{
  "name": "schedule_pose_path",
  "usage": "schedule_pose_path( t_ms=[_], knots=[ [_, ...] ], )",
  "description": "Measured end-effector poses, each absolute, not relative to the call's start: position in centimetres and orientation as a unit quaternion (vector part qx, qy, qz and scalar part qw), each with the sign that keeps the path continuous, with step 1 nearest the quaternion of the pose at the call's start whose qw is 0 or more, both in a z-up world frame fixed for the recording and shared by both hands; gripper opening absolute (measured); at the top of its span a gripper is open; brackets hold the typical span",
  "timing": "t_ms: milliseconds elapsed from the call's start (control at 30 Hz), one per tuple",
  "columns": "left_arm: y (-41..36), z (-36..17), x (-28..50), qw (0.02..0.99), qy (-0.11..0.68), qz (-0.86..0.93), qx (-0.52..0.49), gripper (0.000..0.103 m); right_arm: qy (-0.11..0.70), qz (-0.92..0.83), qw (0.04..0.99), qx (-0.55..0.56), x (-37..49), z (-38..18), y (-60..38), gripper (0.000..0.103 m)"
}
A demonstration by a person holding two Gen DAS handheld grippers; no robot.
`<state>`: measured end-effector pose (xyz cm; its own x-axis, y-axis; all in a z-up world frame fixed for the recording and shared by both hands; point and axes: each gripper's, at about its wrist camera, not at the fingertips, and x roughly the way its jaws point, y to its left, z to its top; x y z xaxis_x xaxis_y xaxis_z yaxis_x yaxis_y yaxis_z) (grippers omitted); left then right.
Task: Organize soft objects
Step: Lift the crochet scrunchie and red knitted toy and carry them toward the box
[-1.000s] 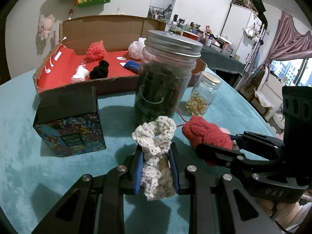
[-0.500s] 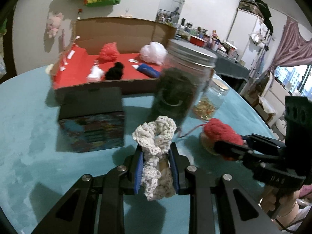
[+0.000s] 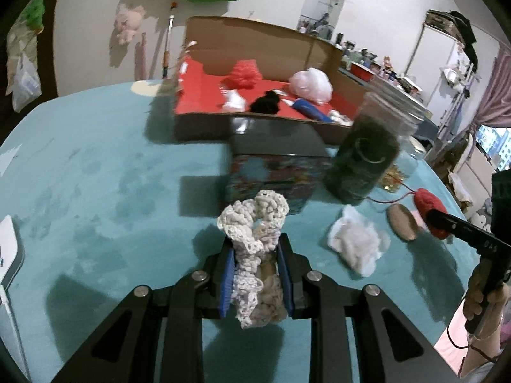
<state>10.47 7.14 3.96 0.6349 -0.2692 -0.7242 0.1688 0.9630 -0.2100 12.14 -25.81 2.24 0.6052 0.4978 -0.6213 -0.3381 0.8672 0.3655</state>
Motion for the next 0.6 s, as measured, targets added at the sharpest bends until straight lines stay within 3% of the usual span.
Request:
schedule_pose_path(
  t_ms=[600],
  knots=[
    [12.2,3.8,14.9,0.873,0.455,-0.16,-0.071,0.026,0.434,0.247,0.853,0.154,15.9,0.7,-31.2,0.034]
  ],
)
